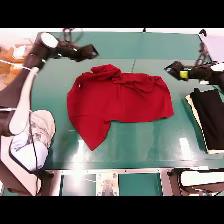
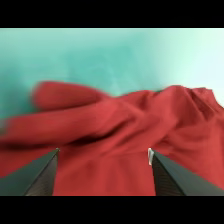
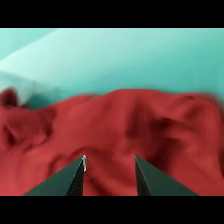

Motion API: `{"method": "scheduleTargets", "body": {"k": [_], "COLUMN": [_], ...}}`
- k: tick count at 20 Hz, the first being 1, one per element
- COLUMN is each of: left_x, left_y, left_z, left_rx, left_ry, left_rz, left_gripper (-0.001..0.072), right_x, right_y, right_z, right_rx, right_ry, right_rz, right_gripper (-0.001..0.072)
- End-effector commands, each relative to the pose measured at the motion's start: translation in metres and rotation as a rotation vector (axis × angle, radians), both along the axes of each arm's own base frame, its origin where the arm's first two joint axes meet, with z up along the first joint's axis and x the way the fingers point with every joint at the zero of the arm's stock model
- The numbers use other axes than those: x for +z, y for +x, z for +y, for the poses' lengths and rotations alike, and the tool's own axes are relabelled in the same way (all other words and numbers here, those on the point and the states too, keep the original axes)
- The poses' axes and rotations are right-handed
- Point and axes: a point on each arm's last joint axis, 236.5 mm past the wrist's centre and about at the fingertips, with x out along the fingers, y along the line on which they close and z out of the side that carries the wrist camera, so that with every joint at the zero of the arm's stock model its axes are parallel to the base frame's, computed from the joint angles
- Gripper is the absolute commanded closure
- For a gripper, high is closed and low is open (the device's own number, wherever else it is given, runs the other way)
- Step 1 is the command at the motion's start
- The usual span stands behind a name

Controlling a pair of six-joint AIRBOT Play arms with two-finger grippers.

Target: Fold the shirts.

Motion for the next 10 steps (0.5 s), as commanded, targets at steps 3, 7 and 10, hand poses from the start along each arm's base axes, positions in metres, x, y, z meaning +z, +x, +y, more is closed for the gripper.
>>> {"method": "scheduleTargets", "body": {"k": [3, 7, 10], "left_x": [0.003, -0.051, -0.096], "left_y": [-0.076, -0.140, -0.193], "left_z": [0.095, 0.131, 0.135], "left_rx": [-0.039, 0.002, 0.040], "left_ry": [-0.020, 0.085, 0.107], "left_rz": [0.360, 0.600, 0.699], "left_gripper": [0.0074, 0.0075, 0.0075], "right_x": [0.006, -0.029, -0.048], "right_y": [-0.060, -0.129, -0.174], "right_z": [-0.051, -0.074, -0.100], "right_rx": [0.057, -0.047, -0.184], "right_ry": [0.073, 0.151, 0.205], "right_rz": [0.142, 0.257, 0.305], "right_gripper": [0.0352, 0.0359, 0.0357]}}
